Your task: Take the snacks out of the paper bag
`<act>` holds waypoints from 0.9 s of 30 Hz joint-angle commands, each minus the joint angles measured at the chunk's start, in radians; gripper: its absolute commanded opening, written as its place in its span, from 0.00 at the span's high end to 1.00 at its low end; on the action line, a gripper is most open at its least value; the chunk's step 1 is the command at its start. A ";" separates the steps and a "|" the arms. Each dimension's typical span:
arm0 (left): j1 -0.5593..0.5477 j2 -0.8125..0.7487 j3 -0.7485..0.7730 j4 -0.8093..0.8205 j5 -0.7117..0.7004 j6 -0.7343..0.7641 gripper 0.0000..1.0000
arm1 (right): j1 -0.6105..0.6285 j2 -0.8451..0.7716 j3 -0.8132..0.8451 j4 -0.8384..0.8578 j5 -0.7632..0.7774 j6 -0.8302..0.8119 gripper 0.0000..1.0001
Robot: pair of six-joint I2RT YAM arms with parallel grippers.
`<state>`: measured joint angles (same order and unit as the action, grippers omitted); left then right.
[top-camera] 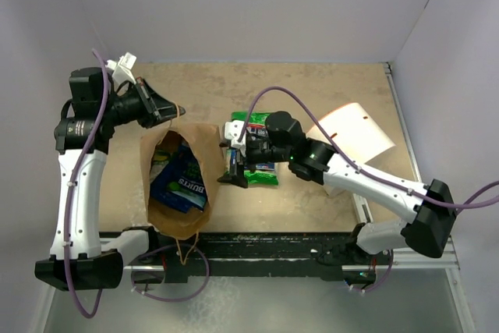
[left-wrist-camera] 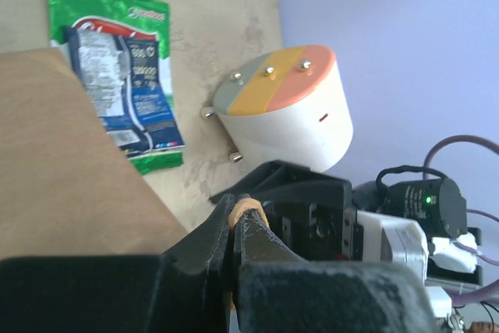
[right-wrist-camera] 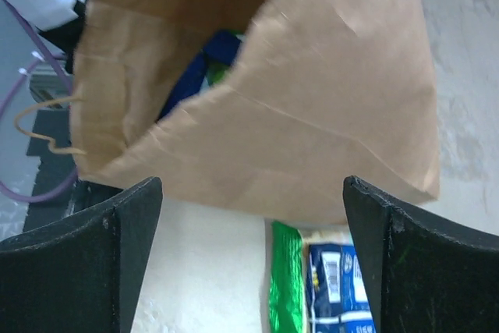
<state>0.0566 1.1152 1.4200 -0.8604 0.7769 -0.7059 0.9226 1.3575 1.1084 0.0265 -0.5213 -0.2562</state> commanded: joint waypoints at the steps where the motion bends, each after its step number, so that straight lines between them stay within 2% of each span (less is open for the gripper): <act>1: 0.002 0.004 0.021 0.176 0.097 -0.073 1.00 | 0.037 -0.020 0.067 0.092 -0.002 0.116 0.00; 4: 0.002 -0.005 0.069 0.142 0.037 -0.058 1.00 | 0.080 0.004 0.142 0.102 0.123 0.214 0.00; 8: 0.002 -0.006 0.136 0.106 -0.021 -0.046 1.00 | 0.146 0.091 0.345 -0.063 0.329 0.305 0.00; 11: 0.002 -0.003 0.204 0.068 -0.072 -0.022 1.00 | 0.171 0.119 0.402 -0.115 0.472 0.362 0.00; 13: 0.002 0.013 0.267 0.001 -0.160 0.007 1.00 | 0.170 0.134 0.419 -0.140 0.523 0.404 0.01; 17: 0.002 0.061 0.430 -0.121 -0.342 0.072 1.00 | 0.170 0.204 0.525 -0.279 0.529 0.449 0.01; 19: 0.002 0.092 0.508 -0.174 -0.428 0.103 1.00 | 0.170 0.247 0.582 -0.349 0.537 0.451 0.01; 22: 0.002 0.154 0.615 -0.232 -0.544 0.130 1.00 | 0.168 0.306 0.673 -0.425 0.651 0.408 0.00; 27: 0.002 0.260 0.779 -0.291 -0.679 0.220 1.00 | 0.156 0.353 0.776 -0.463 0.779 0.342 0.01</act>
<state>0.0566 1.3331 2.0701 -1.1870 0.2558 -0.5747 1.0916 1.7184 1.7805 -0.3775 0.1230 0.1272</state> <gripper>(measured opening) 0.009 0.995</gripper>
